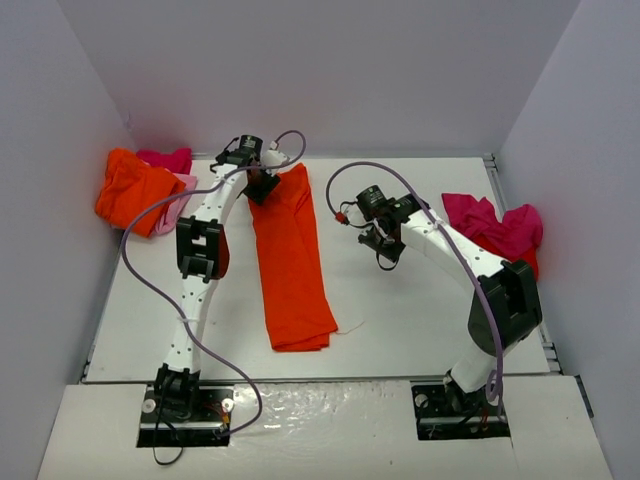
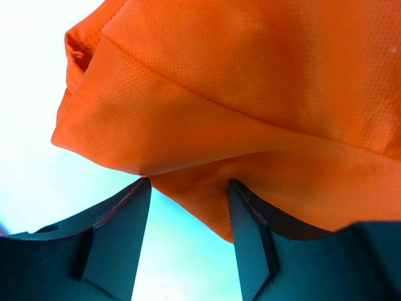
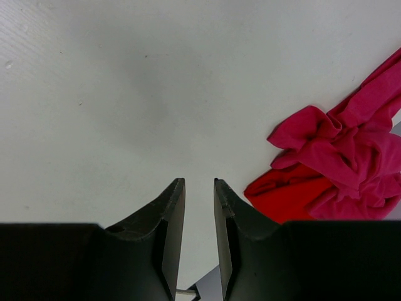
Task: Fold and stack the t-shirts
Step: Fold the tshirt
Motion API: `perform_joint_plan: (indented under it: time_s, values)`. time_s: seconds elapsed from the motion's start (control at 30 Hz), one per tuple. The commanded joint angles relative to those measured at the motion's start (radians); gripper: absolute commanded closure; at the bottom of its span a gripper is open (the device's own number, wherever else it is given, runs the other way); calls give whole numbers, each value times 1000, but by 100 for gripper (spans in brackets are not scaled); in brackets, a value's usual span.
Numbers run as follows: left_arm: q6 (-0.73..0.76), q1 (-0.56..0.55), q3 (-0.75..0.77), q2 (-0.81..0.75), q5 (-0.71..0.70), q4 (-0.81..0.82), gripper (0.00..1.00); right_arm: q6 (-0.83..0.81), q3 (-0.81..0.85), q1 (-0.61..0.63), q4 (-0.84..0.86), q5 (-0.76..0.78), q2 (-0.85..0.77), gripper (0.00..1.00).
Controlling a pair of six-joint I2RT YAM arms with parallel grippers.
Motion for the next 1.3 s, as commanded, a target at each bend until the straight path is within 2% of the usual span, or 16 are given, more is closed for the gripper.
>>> perform_joint_plan:
  time_s: [0.0, 0.1, 0.3, 0.47, 0.6, 0.7, 0.83, 0.87, 0.93, 1.07, 1.17, 1.27]
  values:
    - [35, -30, 66, 7, -142, 123, 50, 29, -4, -7, 30, -4, -27, 77]
    - [32, -31, 106, 16, -160, 153, 49, 39, -8, -5, 37, -23, -7, 78]
    - [26, -16, 86, -34, -174, 177, 45, 58, 11, 1, 41, -43, 15, 79]
    - [-6, -10, -83, -232, -111, 238, 45, 48, 32, 3, 46, -33, 8, 76]
    - [3, -15, -217, -417, -5, 185, 39, 14, 26, -18, 76, 68, -26, 74]
    - [51, -46, -362, -583, 71, 152, 39, 13, 50, -85, 113, 117, -43, 69]
    - [114, -109, -750, -842, 93, 182, 39, 72, 103, -169, 171, 107, -32, 67]
    - [128, -123, -819, -850, 99, 185, 39, 85, 113, -177, 179, 96, -31, 68]
    - [139, -155, -1004, -985, 109, 240, 40, 130, 147, -195, 190, 99, 10, 67]
    - [165, -224, -1286, -1127, 120, 292, 42, 198, 237, -243, 219, 111, 86, 66]
    - [183, -286, -1405, -1179, 120, 299, 43, 197, 267, -307, 203, -130, 133, 66]
    - [185, -316, -1476, -1192, 122, 313, 46, 196, 259, -300, 188, -253, 175, 66]
